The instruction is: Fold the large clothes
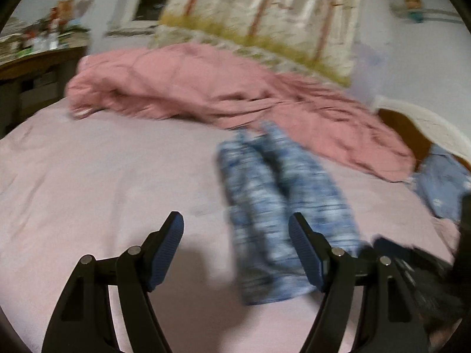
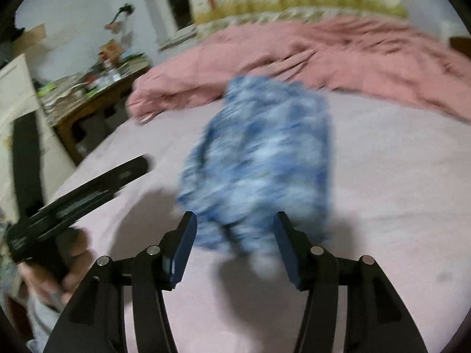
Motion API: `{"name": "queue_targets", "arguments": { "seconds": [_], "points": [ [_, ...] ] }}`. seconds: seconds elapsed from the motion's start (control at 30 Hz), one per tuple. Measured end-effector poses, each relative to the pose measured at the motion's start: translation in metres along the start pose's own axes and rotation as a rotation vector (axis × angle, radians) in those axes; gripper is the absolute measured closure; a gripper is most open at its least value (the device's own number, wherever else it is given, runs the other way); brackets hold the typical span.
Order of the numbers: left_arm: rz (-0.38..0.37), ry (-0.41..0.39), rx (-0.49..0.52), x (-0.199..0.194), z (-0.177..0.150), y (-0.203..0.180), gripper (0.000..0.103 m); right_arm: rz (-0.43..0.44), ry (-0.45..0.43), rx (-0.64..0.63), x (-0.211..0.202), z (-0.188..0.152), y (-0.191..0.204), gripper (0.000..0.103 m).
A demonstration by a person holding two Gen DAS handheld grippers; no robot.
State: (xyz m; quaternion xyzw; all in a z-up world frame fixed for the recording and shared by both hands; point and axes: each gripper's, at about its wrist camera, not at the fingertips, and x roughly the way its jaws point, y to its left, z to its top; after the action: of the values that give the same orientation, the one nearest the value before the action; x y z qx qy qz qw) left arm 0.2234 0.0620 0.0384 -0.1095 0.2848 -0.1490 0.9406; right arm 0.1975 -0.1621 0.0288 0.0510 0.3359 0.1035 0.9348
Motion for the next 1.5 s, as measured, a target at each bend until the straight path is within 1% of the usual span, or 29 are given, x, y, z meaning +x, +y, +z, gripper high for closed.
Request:
{"name": "queue_targets", "arguments": {
  "seconds": [0.07,0.1,0.17,0.23,0.33,0.4,0.47,0.5,0.53,0.57,0.6,0.63,0.67,0.73,0.8,0.83,0.87,0.9,0.93,1.0,1.07,1.17,1.2,1.27,1.3,1.37,1.4,1.43,1.5],
  "points": [
    [-0.050,0.025,0.033,0.003,0.009,-0.015,0.031,-0.077,-0.019,0.010,-0.003,0.010,-0.014,0.046],
    [-0.058,0.045,0.043,0.008,0.016,-0.022,0.031,-0.111,-0.026,0.022,-0.004,0.018,-0.022,0.046],
    [-0.067,0.115,0.040,0.028,0.034,-0.036,0.031,-0.151,-0.020,0.046,-0.001,0.034,-0.038,0.046],
    [-0.101,0.192,0.025,0.055,0.053,-0.045,0.032,-0.199,0.006,0.075,0.009,0.057,-0.053,0.046],
    [-0.096,0.312,0.003,0.102,0.069,-0.050,0.034,-0.216,-0.012,0.143,0.016,0.090,-0.069,0.046],
    [-0.055,0.377,-0.033,0.131,0.068,-0.044,0.038,-0.193,-0.038,0.197,0.016,0.108,-0.081,0.046],
    [-0.037,0.400,-0.072,0.149,0.061,-0.034,0.050,-0.159,-0.068,0.226,0.015,0.114,-0.087,0.046],
    [-0.060,0.405,-0.094,0.151,0.057,-0.029,0.077,-0.142,-0.080,0.230,0.016,0.115,-0.089,0.046],
    [-0.101,0.411,-0.117,0.150,0.054,-0.025,0.095,-0.131,-0.087,0.220,0.020,0.113,-0.091,0.046],
    [-0.139,0.397,-0.127,0.143,0.053,-0.023,0.096,-0.129,-0.086,0.206,0.024,0.111,-0.093,0.046],
    [-0.162,0.354,-0.120,0.130,0.054,-0.022,0.098,-0.146,-0.072,0.187,0.034,0.106,-0.097,0.046],
    [-0.168,0.304,-0.108,0.116,0.056,-0.023,0.098,-0.162,-0.059,0.187,0.040,0.104,-0.100,0.046],
    [-0.164,0.268,-0.102,0.104,0.059,-0.023,0.098,-0.169,-0.044,0.202,0.046,0.102,-0.103,0.046],
    [-0.110,0.218,-0.098,0.081,0.067,-0.021,0.098,-0.079,-0.014,0.263,0.056,0.098,-0.112,0.046],
    [-0.034,0.202,-0.087,0.073,0.071,-0.018,0.098,0.019,0.005,0.261,0.059,0.097,-0.105,0.046],
    [0.019,0.212,-0.055,0.073,0.069,-0.018,0.098,0.043,0.013,0.235,0.060,0.097,-0.098,0.046],
    [0.064,0.232,-0.030,0.078,0.065,-0.015,0.098,0.073,0.031,0.182,0.063,0.096,-0.086,0.046],
    [0.112,0.260,-0.019,0.085,0.059,-0.013,0.098,0.083,0.045,0.154,0.065,0.095,-0.079,0.046],
    [0.137,0.285,-0.030,0.093,0.050,-0.007,0.098,0.092,0.074,0.113,0.071,0.092,-0.066,0.046],
    [0.133,0.322,-0.065,0.109,0.035,0.006,0.097,0.107,0.122,0.078,0.085,0.085,-0.050,0.046],
    [0.140,0.349,-0.069,0.125,0.021,0.012,0.096,0.074,0.171,0.054,0.100,0.079,-0.040,0.046],
    [0.178,0.348,-0.014,0.134,0.013,0.002,0.095,-0.011,0.221,0.021,0.120,0.069,-0.036,0.046],
    [0.197,0.340,0.010,0.134,0.013,-0.002,0.092,-0.036,0.227,0.004,0.125,0.066,-0.036,0.042],
    [0.194,0.319,0.034,0.132,0.012,-0.005,0.092,-0.088,0.223,-0.028,0.134,0.063,-0.038,0.035],
    [0.183,0.296,0.037,0.128,0.011,-0.003,0.089,-0.083,0.223,-0.016,0.134,0.065,-0.041,0.034],
    [0.154,0.263,0.027,0.124,0.014,0.000,0.079,-0.061,0.210,0.013,0.129,0.066,-0.046,0.034],
    [0.138,0.252,0.013,0.119,0.016,0.003,0.069,-0.057,0.180,0.019,0.122,0.068,-0.049,0.034],
    [0.125,0.243,-0.005,0.116,0.020,0.006,0.056,-0.060,0.158,0.016,0.118,0.068,-0.050,0.034],
    [0.098,0.208,-0.050,0.107,0.027,0.011,0.043,-0.050,0.108,0.014,0.106,0.072,-0.050,0.034]
  ]
}}
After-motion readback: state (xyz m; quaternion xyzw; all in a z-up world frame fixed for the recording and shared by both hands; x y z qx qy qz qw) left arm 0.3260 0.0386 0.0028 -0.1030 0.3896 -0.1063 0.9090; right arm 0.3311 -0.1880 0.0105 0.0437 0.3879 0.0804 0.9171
